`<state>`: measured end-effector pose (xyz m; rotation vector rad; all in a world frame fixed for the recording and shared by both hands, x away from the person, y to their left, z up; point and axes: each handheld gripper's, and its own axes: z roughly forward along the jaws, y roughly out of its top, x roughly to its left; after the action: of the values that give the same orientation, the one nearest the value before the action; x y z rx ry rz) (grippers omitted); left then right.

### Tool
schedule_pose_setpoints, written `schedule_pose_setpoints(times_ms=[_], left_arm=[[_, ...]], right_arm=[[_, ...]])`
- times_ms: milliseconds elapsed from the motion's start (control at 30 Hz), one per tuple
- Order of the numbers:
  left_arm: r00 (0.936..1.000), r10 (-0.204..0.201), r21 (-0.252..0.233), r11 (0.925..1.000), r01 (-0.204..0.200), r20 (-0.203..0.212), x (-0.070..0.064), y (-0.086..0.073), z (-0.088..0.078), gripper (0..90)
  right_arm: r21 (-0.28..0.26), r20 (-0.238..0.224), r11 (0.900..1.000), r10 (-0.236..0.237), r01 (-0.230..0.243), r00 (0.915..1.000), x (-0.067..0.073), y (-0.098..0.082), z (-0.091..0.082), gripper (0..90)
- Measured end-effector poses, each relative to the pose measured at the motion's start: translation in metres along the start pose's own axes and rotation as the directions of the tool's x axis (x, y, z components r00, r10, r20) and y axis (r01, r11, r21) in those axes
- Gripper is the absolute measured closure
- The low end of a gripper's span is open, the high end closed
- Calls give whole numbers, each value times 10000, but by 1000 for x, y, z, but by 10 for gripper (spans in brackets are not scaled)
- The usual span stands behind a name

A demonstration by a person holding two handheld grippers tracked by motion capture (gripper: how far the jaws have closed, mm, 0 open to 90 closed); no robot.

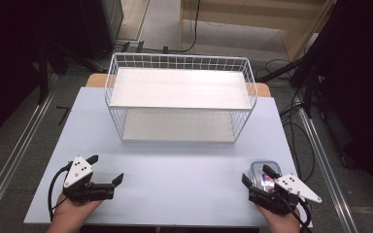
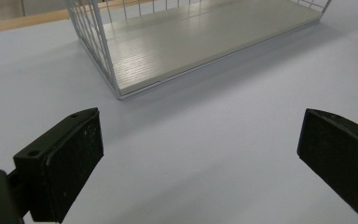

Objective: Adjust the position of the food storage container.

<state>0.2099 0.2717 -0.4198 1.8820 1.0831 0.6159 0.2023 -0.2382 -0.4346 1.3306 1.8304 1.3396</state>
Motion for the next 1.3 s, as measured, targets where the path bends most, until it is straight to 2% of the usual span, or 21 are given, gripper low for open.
schedule_pose_setpoints(times_ms=[67, 133, 200, 333, 400, 433, 467, 500, 567, 600, 633, 667, 700, 733, 767, 800, 967, 1033, 1300], left_arm=[[10000, 54, 63, 10000, -54, 27, 0, 0, 1, 5], [10000, -23, 104, 9999, 22, 80, -1, 0, 3, 5], [9999, 28, 125, 9999, -30, 107, -2, 0, 5, 5], [9998, 103, 124, 9999, -105, 169, -4, 2, 7, 5], [9997, 166, 113, 9998, -168, 183, -5, 2, 7, 5], [9996, 187, 112, 9998, -189, 188, -5, 2, 7, 5], [9996, 196, 83, 9998, -197, 192, -5, 3, 6, 5], [9996, 180, 52, 9998, -181, 197, -5, 3, 7, 5], [9997, 187, 35, 9998, -188, 185, -6, 3, 8, 4], [9996, 193, 43, 9998, -194, 183, -6, 3, 9, 4], [9996, 174, 79, 9998, -176, 199, -6, 3, 10, 4], [9996, 195, 86, 9998, -197, 224, -6, 3, 12, 4], [9995, 214, 98, 9997, -216, 223, -7, 3, 12, 4], [9995, 212, 83, 9997, -214, 249, -7, 4, 13, 4], [9994, 235, 79, 9997, -237, 265, -8, 4, 14, 2], [9992, 265, 83, 9996, -268, 304, -9, 4, 14, 0], [9987, 384, -23, 9993, -383, 339, -11, 5, 13, 0], [9986, 393, -3, 9992, -393, 345, -11, 5, 12, 0], [9990, 309, -52, 9995, -308, 325, -10, 6, 11, 0]], right_arm=[[-10, 62, 9994, 354, -354, 9994, -8, -1, -3, 267], [-99, 283, 9987, 498, -496, 9984, -18, -2, -9, 323], [-78, 334, 9984, 554, -551, 9979, -20, -2, -11, 349], [187, 1073, 9994, 278, -300, 9938, -36, -6, -17, 437], [275, 1299, 9983, 483, -523, 9904, -46, -10, -21, 489], [307, 1550, 9975, 577, -632, 9862, -56, -14, -25, 572], [367, 1631, 9971, 591, -659, 9848, -60, -16, -27, 616], [367, 1631, 9971, 591, -659, 9848, -60, -16, -27, 616], [423, 1851, 9966, 618, -708, 9808, -66, -19, -30, 701], [449, 2074, 9958, 683, -793, 9759, -72, -21, -32, 777], [449, 2074, 9958, 683, -793, 9759, -72, -21, -32, 777], [457, 2343, 9955, 706, -835, 9696, -76, -24, -33, 854], [512, 2489, 9948, 726, -879, 9658, -78, -25, -34, 894], [512, 2489, 9948, 726, -879, 9658, -78, -25, -34, 894], [622, 2626, 9937, 741, -935, 9621, -80, -27, -33, 900], [952, 2725, 9903, 721, -1015, 9594, -83, -32, -31, 900], [1416, 2604, 9851, 583, -979, 9637, -86, -38, -27, 900], [1558, 2369, 9823, 650, -1039, 9694, -86, -41, -25, 900], [1834, 1731, 9806, 365, -686, 9842, -73, -40, -17, 900]])
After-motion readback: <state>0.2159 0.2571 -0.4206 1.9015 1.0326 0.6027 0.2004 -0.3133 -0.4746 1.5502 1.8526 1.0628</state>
